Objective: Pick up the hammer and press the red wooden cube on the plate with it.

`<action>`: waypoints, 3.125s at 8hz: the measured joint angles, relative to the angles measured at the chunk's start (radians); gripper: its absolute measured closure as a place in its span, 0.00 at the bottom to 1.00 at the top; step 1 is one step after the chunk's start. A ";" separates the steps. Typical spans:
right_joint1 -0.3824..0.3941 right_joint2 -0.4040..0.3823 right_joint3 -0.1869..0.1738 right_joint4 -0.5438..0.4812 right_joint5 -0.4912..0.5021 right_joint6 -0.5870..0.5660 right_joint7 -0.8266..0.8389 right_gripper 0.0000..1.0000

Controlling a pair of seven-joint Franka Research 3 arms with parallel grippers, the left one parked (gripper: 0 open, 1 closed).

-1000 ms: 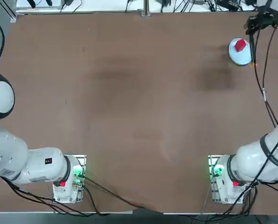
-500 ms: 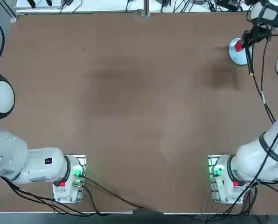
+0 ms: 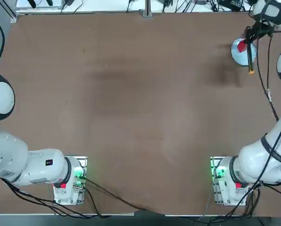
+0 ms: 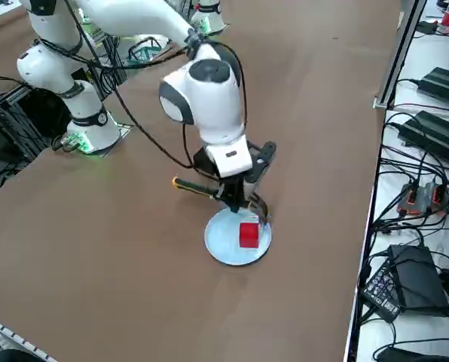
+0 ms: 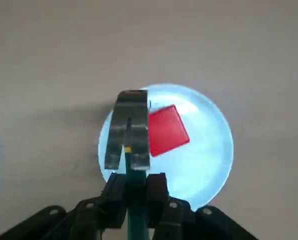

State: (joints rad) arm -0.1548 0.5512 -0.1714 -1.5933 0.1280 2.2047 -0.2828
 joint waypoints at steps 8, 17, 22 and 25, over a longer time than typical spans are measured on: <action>-0.021 0.090 0.002 0.061 0.023 -0.077 -0.039 0.79; -0.038 0.089 0.015 0.041 -0.024 -0.062 -0.050 0.79; 0.002 -0.060 0.073 0.072 -0.008 -0.235 -0.035 0.79; 0.152 -0.075 0.147 0.031 0.025 -0.231 0.067 0.79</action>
State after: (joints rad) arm -0.0027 0.4767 -0.0242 -1.5623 0.1526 1.9736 -0.2155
